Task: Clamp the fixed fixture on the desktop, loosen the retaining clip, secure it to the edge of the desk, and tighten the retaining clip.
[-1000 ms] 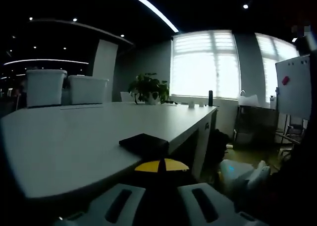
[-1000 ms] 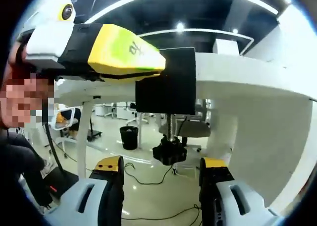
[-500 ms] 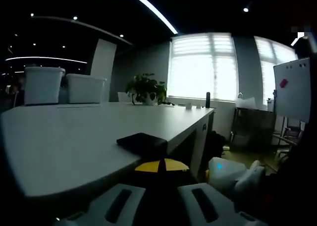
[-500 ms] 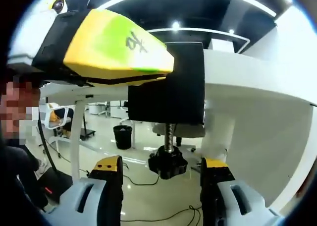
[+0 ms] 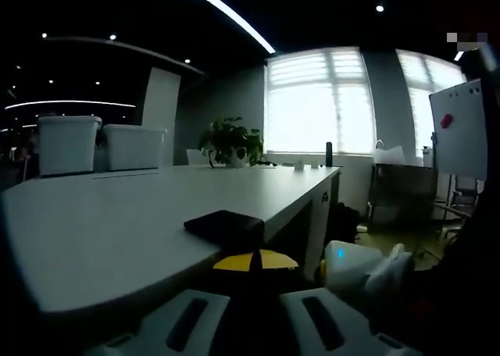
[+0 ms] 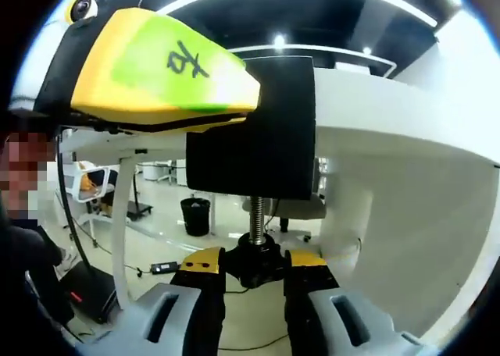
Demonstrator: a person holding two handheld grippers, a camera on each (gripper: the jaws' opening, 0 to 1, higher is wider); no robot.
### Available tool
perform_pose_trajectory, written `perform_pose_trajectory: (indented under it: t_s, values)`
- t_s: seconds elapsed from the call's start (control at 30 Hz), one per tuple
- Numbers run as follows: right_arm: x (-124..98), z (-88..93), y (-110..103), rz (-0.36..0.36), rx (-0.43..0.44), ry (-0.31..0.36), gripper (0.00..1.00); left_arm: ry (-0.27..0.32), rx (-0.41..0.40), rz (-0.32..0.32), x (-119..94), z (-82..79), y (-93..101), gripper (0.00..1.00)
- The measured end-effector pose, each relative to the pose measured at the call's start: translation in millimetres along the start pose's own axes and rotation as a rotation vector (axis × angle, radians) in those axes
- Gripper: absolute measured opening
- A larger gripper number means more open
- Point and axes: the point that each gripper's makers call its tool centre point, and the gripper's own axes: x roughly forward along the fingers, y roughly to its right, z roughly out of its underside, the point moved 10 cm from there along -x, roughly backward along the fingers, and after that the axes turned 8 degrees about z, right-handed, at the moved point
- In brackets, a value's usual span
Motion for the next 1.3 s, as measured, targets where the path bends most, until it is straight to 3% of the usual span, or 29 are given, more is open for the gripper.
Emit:
perform_pose_trajectory:
  t_s: [0.13,0.47,0.6,0.73,0.9,1.0,1.07,1.1,1.17,1.2,1.23,1.3]
  values:
    - [4.3,2.2,13.0,-0.169,-0.077,0.05,0.26,0.004,-0.047,-0.004,0.4,0.1,-1.7,0.01]
    - [22.3,1.3,35.5,-0.565,-0.077,0.062,0.26,-0.025,-0.022,-0.035,2.8,-1.4,0.3,0.01]
    - [27.4,0.4,40.3,-0.675,-0.114,0.088,0.26,-0.039,-0.025,-0.046,3.4,-2.9,0.4,0.01]
    - [31.2,0.6,41.7,-0.722,-0.134,0.102,0.26,-0.043,-0.031,-0.055,3.0,-2.1,0.7,0.01]
    - [27.4,2.1,41.5,-0.744,-0.117,0.119,0.26,-0.051,-0.04,-0.054,3.4,-2.6,0.7,0.01]
    - [21.6,0.8,39.9,-0.664,-0.174,0.17,0.29,-0.053,-0.037,-0.051,3.4,-2.5,-0.1,0.01]
    - [16.5,1.4,39.9,-0.575,-0.195,0.172,0.38,-0.054,-0.036,-0.051,3.4,-2.3,-1.8,0.01]
    - [13.8,1.4,39.4,-0.555,-0.169,0.17,0.44,-0.053,-0.036,-0.051,3.4,-2.3,-1.7,0.01]
    - [2.8,-1.4,35.9,-0.525,0.023,0.161,0.56,-0.052,-0.03,-0.051,3.5,-1.9,-1.5,0.01]
    - [0.3,-1.1,36.4,-0.503,0.068,0.142,0.57,-0.05,-0.03,-0.051,3.3,-1.7,-1.6,0.01]
    - [-3.7,0.4,38.5,-0.437,0.082,0.104,0.57,-0.043,-0.036,-0.048,2.9,-1.0,-2.1,0.01]
    - [-7.3,1.4,37.4,-0.343,0.061,0.12,0.55,-0.032,-0.046,-0.043,2.3,0.2,-1.5,0.01]
